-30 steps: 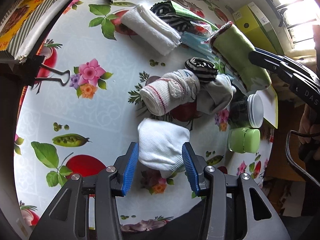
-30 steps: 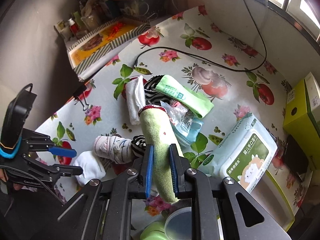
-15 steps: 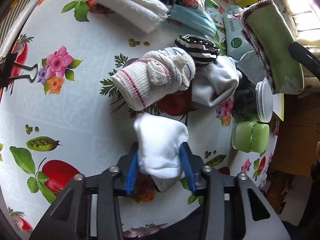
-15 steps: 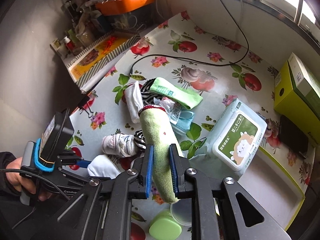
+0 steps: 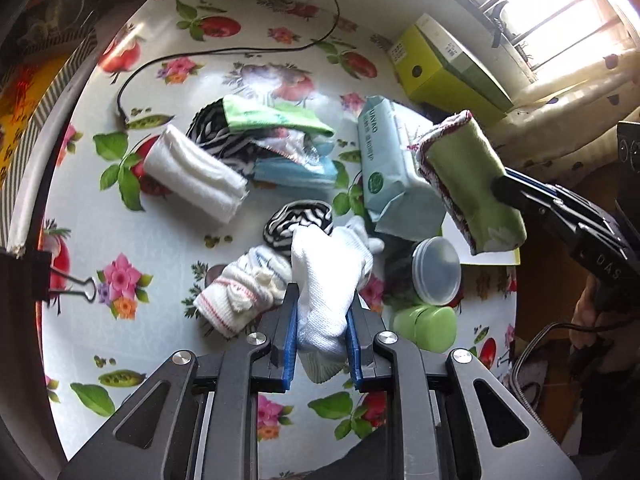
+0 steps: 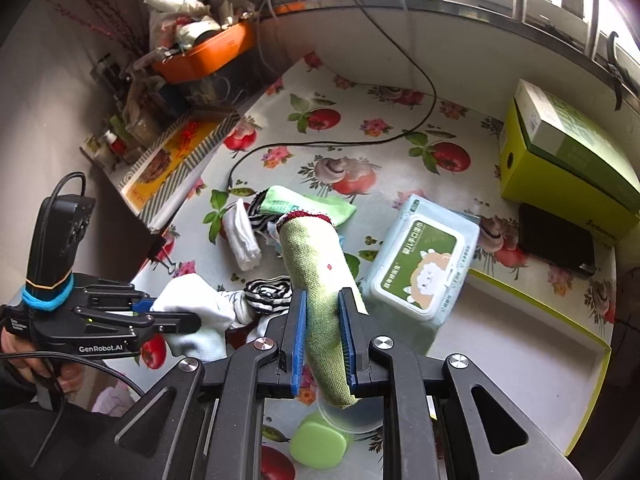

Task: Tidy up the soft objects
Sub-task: 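Grasp the green bunny-print sock with the right tool while the left tool grasps a white sock, then carry both socks to the yellow-rimmed tray while the left tool releases the white sock inside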

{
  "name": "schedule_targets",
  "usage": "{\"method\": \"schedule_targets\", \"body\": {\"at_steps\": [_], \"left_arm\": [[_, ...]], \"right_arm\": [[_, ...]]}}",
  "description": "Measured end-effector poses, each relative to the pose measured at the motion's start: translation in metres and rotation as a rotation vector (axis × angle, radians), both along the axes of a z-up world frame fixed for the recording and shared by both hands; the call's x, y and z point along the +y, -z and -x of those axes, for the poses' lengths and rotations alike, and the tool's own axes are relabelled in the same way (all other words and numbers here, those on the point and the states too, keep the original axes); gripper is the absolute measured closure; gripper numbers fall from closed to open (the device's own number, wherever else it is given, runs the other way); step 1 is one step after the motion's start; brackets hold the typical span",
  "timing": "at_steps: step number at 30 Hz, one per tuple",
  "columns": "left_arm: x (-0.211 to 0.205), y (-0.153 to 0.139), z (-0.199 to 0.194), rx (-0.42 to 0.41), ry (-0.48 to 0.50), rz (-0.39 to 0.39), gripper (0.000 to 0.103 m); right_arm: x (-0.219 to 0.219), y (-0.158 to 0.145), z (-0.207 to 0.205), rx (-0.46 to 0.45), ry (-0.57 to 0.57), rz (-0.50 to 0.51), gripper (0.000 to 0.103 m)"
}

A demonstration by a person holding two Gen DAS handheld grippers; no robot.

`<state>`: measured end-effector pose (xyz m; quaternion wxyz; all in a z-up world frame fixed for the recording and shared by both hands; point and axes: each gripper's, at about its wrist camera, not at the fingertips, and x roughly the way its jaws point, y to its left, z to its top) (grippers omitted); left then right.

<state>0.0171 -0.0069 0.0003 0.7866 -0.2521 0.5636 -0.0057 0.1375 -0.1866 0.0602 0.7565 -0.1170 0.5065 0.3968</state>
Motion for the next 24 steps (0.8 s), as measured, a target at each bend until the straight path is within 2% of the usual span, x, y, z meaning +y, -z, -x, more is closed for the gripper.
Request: {"method": "schedule_targets", "body": {"at_steps": [4, 14, 24], "left_arm": [[-0.009, -0.013, -0.026, -0.036, 0.051, -0.005, 0.082], [-0.067, -0.038, -0.086, -0.102, 0.204, -0.019, 0.082], [-0.144, -0.026, -0.150, -0.080, 0.395, -0.046, 0.082]], "right_arm": [[-0.029, -0.001, -0.012, 0.001, 0.088, -0.004, 0.088], [-0.101, 0.009, -0.041, 0.012, 0.297, 0.003, 0.088], [-0.148, 0.035, -0.051, 0.069, 0.425, -0.010, 0.088]]}}
